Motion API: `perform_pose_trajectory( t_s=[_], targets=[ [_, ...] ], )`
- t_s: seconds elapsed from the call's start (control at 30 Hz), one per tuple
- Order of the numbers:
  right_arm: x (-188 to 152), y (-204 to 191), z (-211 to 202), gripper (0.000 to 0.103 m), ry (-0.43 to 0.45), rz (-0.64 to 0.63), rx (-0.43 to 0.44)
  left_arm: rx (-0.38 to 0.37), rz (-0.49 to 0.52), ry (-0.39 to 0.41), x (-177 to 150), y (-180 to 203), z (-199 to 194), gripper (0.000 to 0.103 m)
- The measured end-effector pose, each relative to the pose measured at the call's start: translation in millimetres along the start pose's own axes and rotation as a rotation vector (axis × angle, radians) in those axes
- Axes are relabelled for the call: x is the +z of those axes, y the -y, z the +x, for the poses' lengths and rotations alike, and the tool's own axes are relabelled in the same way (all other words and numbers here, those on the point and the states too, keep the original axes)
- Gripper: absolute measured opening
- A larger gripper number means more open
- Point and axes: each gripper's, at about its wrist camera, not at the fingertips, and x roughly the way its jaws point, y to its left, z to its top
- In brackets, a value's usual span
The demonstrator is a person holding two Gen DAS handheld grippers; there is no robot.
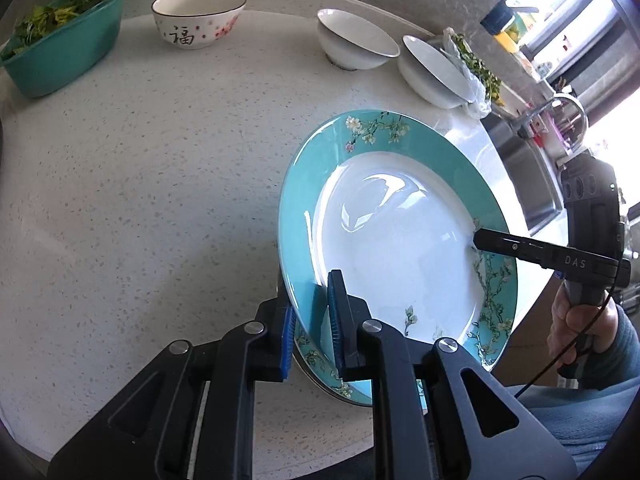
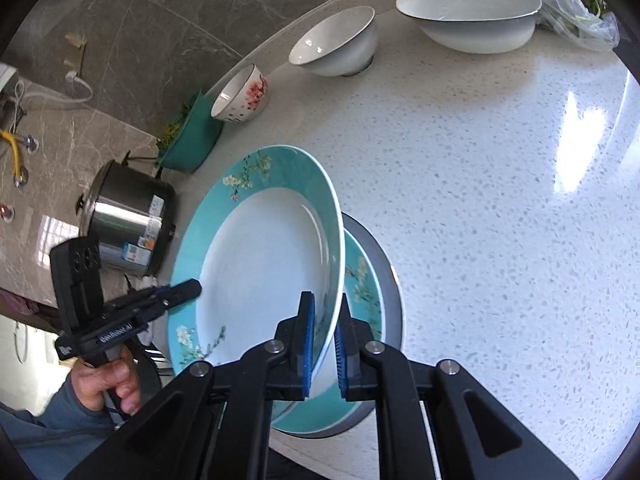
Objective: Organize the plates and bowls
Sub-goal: 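Lower the teal floral plate onto the plate stack and open both tools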
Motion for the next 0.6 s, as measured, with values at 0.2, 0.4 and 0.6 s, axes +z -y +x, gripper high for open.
perform_pose_trajectory(
  t_s=[0.2,0.4,0.6],
  targets=[
    [-12,-1,4,0.011,-0.005,-0.052,-0.048,0.032,0.018,-0.012,-10,4,11,0.014],
    [-20,-15,12,0.013,-0.002,-0.162,-0.144,0.065,0.033,-0.030,-16,3,21,0.017],
    [-27,-24,18,0.015,0.003,-0.224,-0.202,0.102,0.068,-0.052,-19,4,29,0.019]
  ],
)
